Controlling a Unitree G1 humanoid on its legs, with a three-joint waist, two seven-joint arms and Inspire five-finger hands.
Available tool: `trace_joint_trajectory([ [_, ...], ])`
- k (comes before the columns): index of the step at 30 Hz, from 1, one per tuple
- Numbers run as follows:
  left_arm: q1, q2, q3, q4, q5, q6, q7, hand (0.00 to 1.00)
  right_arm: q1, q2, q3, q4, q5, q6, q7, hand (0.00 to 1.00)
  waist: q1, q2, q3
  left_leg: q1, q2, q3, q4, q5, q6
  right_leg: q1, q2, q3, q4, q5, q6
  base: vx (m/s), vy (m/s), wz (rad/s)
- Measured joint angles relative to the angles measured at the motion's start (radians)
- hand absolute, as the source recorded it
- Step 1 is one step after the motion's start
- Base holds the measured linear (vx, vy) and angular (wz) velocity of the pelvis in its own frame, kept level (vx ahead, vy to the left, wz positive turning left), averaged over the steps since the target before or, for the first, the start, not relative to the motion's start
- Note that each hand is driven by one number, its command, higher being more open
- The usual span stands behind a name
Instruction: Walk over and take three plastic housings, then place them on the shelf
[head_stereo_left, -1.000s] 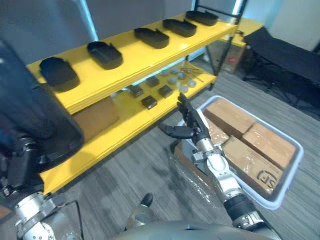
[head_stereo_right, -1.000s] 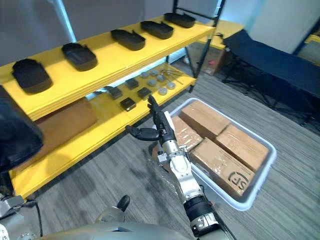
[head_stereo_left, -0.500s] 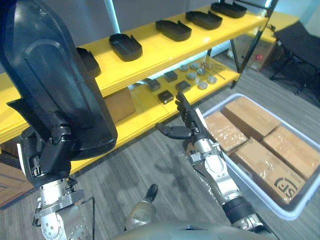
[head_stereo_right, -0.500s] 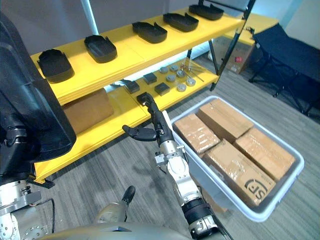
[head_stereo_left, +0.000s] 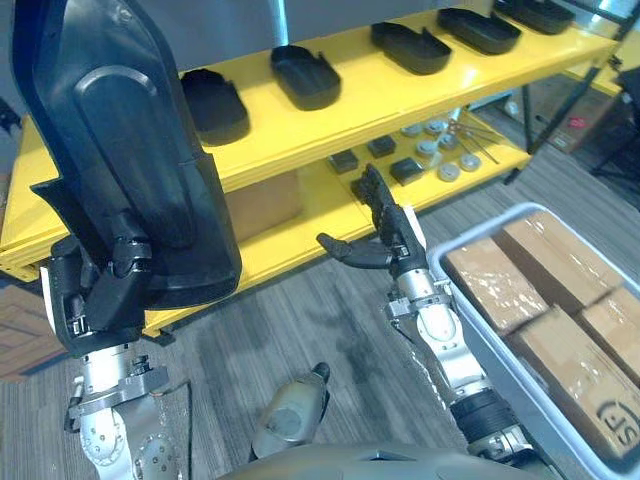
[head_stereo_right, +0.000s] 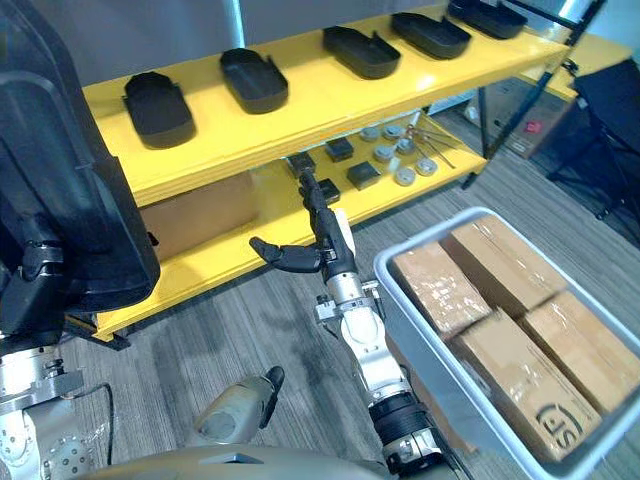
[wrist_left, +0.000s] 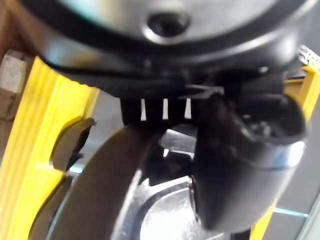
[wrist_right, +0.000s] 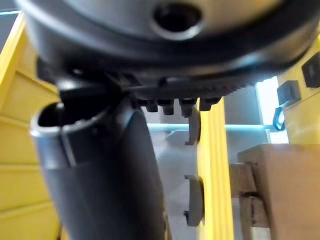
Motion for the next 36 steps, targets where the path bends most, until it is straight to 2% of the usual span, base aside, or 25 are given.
trace_joint_trajectory([
  [1, -0.003, 0.002, 0.021, 0.002, 0.0, 0.0, 0.009, 0.0, -0.003, 0.016, -0.006, -0.001, 0.0, -0.022, 0.005, 1.0, 0.0, 0.002, 0.001, 0.02, -0.006, -0.018, -0.025, 0.009, 0.023, -0.044, 0.017, 0.041, 0.079, -0.041, 0.003, 0.15, 0.19, 0.25],
  [2, -0.003, 0.002, 0.028, 0.002, 0.003, 0.0, 0.026, 0.0, -0.004, 0.018, -0.007, -0.004, 0.0, -0.041, 0.01, 1.0, -0.004, 0.005, 0.003, 0.053, -0.013, -0.033, -0.062, 0.022, 0.044, -0.076, 0.06, 0.062, 0.144, -0.178, 0.017, 0.17, 0.217, 0.28],
  [4, -0.003, 0.003, 0.028, 0.002, 0.003, 0.001, 0.041, 0.0, -0.01, -0.003, -0.011, -0.008, 0.001, -0.057, 0.017, 1.0, -0.01, 0.016, 0.008, 0.108, -0.02, -0.051, -0.12, 0.039, 0.068, -0.104, 0.147, 0.055, 0.124, -0.321, 0.037, 0.11, 0.162, 0.27],
  [5, -0.01, 0.006, 0.023, 0.002, 0.003, 0.003, 0.056, 0.0, -0.019, -0.022, -0.025, -0.016, 0.004, -0.062, 0.021, 1.0, -0.014, 0.021, 0.008, 0.135, -0.03, -0.066, -0.153, 0.052, 0.074, -0.126, 0.219, 0.058, 0.045, -0.379, 0.05, 0.07, 0.099, 0.28],
  [7, -0.044, 0.01, -0.002, 0.005, 0.004, 0.011, 0.085, 0.0, -0.026, -0.051, -0.06, -0.051, 0.026, -0.064, 0.023, 1.0, -0.025, 0.029, 0.008, 0.147, -0.041, -0.107, -0.181, 0.072, 0.071, -0.167, 0.324, 0.091, -0.081, -0.409, 0.041, 0.08, 0.043, 0.74],
  [8, -0.084, 0.012, -0.033, 0.022, 0.004, 0.013, 0.101, 0.0, -0.032, -0.069, -0.098, -0.089, 0.056, -0.065, 0.017, 1.0, -0.055, 0.038, 0.008, 0.15, -0.06, -0.186, -0.204, 0.092, 0.06, -0.209, 0.409, 0.151, -0.168, -0.407, 0.043, 0.1, -0.053, 1.67],
  [9, -0.118, 0.013, -0.059, 0.049, 0.005, 0.013, 0.1, 0.0, -0.041, -0.079, -0.132, -0.114, 0.075, -0.077, -0.01, 1.0, -0.091, 0.041, 0.009, 0.16, -0.075, -0.232, -0.234, 0.094, 0.058, -0.243, 0.457, 0.214, -0.227, -0.39, 0.06, 0.1, -0.126, 1.88],
  [10, -0.129, 0.014, -0.071, 0.068, 0.004, 0.013, 0.097, 0.0, -0.05, -0.078, -0.154, -0.122, 0.094, -0.086, -0.029, 1.0, -0.103, 0.039, 0.008, 0.171, -0.084, -0.236, -0.255, 0.093, 0.057, -0.253, 0.469, 0.24, -0.272, -0.384, 0.065, 0.09, -0.142, 1.61],
  [11, -0.129, 0.016, -0.08, 0.08, 0.004, 0.015, 0.09, 0.0, -0.052, -0.076, -0.17, -0.133, 0.119, -0.097, -0.044, 1.0, -0.108, 0.026, 0.006, 0.19, -0.104, -0.234, -0.273, 0.092, 0.055, -0.249, 0.454, 0.254, -0.31, -0.38, 0.047, 0.14, -0.196, 1.3],
  [12, -0.123, 0.014, -0.083, 0.09, 0.007, 0.015, 0.08, 0.0, -0.056, -0.069, -0.18, -0.142, 0.171, -0.121, -0.043, 1.0, -0.107, 0.005, 0.007, 0.209, -0.131, -0.207, -0.283, 0.099, 0.064, -0.229, 0.413, 0.243, -0.319, -0.336, 0.015, 0.11, -0.133, 1.07],
  [14, -0.1, 0.01, -0.081, 0.094, 0.027, 0.015, 0.079, 0.0, -0.057, -0.063, -0.195, -0.142, 0.178, -0.144, -0.053, 1.0, -0.106, 0.018, -0.003, 0.223, -0.121, -0.165, -0.274, 0.1, 0.064, -0.194, 0.391, 0.194, -0.316, -0.326, 0.016, 0.14, -0.083, 0.95],
  [16, -0.086, 0.012, -0.057, 0.088, 0.038, 0.015, 0.063, 0.0, -0.077, -0.06, -0.195, -0.143, 0.177, -0.151, -0.068, 1.0, -0.097, 0.032, -0.017, 0.186, -0.084, -0.06, -0.217, 0.067, 0.075, -0.154, 0.382, 0.102, -0.347, -0.319, 0.006, 0.19, -0.025, 1.07],
  [18, -0.089, 0.015, -0.05, 0.078, 0.037, 0.017, 0.026, 0.0, -0.114, -0.075, -0.201, -0.142, 0.165, -0.15, -0.088, 1.0, -0.099, 0.034, -0.021, 0.145, -0.002, 0.153, -0.176, 0.032, 0.077, -0.093, 0.382, -0.019, -0.402, -0.315, 0.0, 0.2, -0.007, 1.41],
  [19, -0.088, 0.015, -0.051, 0.076, 0.037, 0.018, 0.014, 0.0, -0.121, -0.081, -0.209, -0.142, 0.156, -0.149, -0.093, 1.0, -0.099, 0.033, -0.022, 0.14, 0.02, 0.216, -0.175, 0.028, 0.076, -0.077, 0.382, -0.049, -0.413, -0.315, 0.0, 0.21, 0.004, 1.48],
  [20, -0.089, 0.015, -0.052, 0.073, 0.034, 0.021, -0.015, 0.0, -0.131, -0.09, -0.234, -0.143, 0.127, -0.149, -0.109, 1.0, -0.1, 0.034, -0.024, 0.14, 0.054, 0.327, -0.188, 0.027, 0.073, -0.054, 0.379, -0.099, -0.427, -0.315, 0.001, 0.15, 0.024, 1.12],
  [22, -0.084, 0.015, -0.057, 0.058, 0.022, 0.036, -0.049, 0.0, -0.131, -0.09, -0.268, -0.15, 0.087, -0.144, -0.124, 1.0, -0.094, 0.032, -0.027, 0.172, 0.063, 0.424, -0.248, 0.067, 0.083, -0.037, 0.373, -0.133, -0.429, -0.317, 0.006, 0.17, 0.103, 1.06],
  [23, -0.075, 0.017, -0.072, 0.05, -0.003, 0.041, -0.05, 0.0, -0.13, -0.08, -0.276, -0.152, 0.079, -0.138, -0.126, 1.0, -0.094, 0.029, -0.027, 0.189, 0.048, 0.409, -0.277, 0.088, 0.084, -0.027, 0.364, -0.126, -0.428, -0.32, 0.017, 0.16, 0.139, 0.79],
  [28, -0.032, 0.017, -0.111, 0.037, -0.01, 0.06, -0.038, 0.0, -0.12, -0.06, -0.264, -0.156, 0.081, -0.115, -0.08, 1.0, -0.099, 0.018, -0.033, 0.224, 0.016, 0.413, -0.297, 0.085, 0.082, -0.007, 0.349, -0.038, -0.447, -0.321, 0.027, 0.08, 0.113, 0.09],
  [29, -0.027, 0.017, -0.124, 0.034, -0.008, 0.064, -0.038, 0.0, -0.105, -0.058, -0.264, -0.159, 0.088, -0.111, -0.074, 1.0, -0.099, 0.011, -0.037, 0.222, 0.008, 0.414, -0.295, 0.082, 0.08, -0.005, 0.346, -0.019, -0.456, -0.327, 0.036, 0.03, 0.032, -0.25],
  [30, -0.026, 0.017, -0.148, 0.033, -0.008, 0.072, -0.039, 0.0, -0.069, -0.048, -0.26, -0.162, 0.115, -0.105, -0.053, 1.0, -0.099, 0.004, -0.035, 0.205, 0.004, 0.415, -0.226, 0.036, 0.076, 0.006, 0.339, 0.01, -0.464, -0.348, 0.068, 0.02, 0.026, -0.17],
  [31, -0.027, 0.016, -0.156, 0.033, -0.007, 0.079, -0.039, 0.0, -0.052, -0.039, -0.253, -0.162, 0.127, -0.103, -0.045, 1.0, -0.1, 0.004, -0.035, 0.182, 0.009, 0.414, -0.162, 0.011, 0.065, 0.011, 0.336, 0.012, -0.467, -0.352, 0.077, 0.0, 0.014, -0.16],
  [33, -0.013, 0.016, -0.175, 0.033, 0.005, 0.084, -0.037, 0.0, -0.002, -0.037, -0.228, -0.155, 0.127, -0.102, -0.039, 1.0, -0.103, 0.012, -0.03, 0.088, 0.035, 0.362, 0.102, -0.043, -0.02, 0.031, 0.336, 0.048, -0.466, -0.349, 0.082, -0.04, 0.061, -0.49],
  [34, -0.001, 0.016, -0.176, 0.033, 0.004, 0.084, -0.037, 0.0, 0.0, -0.043, -0.215, -0.153, 0.127, -0.102, -0.026, 1.0, -0.103, 0.016, -0.028, 0.07, 0.039, 0.36, 0.145, -0.04, -0.048, 0.044, 0.328, 0.073, -0.469, -0.341, 0.083, -0.03, 0.118, -0.72],
  [35, 0.003, 0.016, -0.179, 0.034, 0.005, 0.084, -0.037, 0.0, 0.002, -0.047, -0.216, -0.158, 0.127, -0.104, -0.013, 1.0, -0.118, -0.002, -0.032, 0.062, 0.038, 0.363, 0.174, -0.05, -0.039, 0.033, 0.307, 0.078, -0.473, -0.326, 0.097, -0.02, 0.164, -0.53],
  [36, -0.006, 0.019, -0.184, 0.037, 0.005, 0.08, -0.036, 0.0, -0.007, -0.051, -0.216, -0.169, 0.135, -0.107, 0.012, 1.0, -0.126, 0.001, -0.04, 0.04, 0.082, 0.362, 0.23, -0.078, 0.001, 0.015, 0.291, 0.09, -0.47, -0.318, 0.1, -0.05, 0.187, -0.31],
])
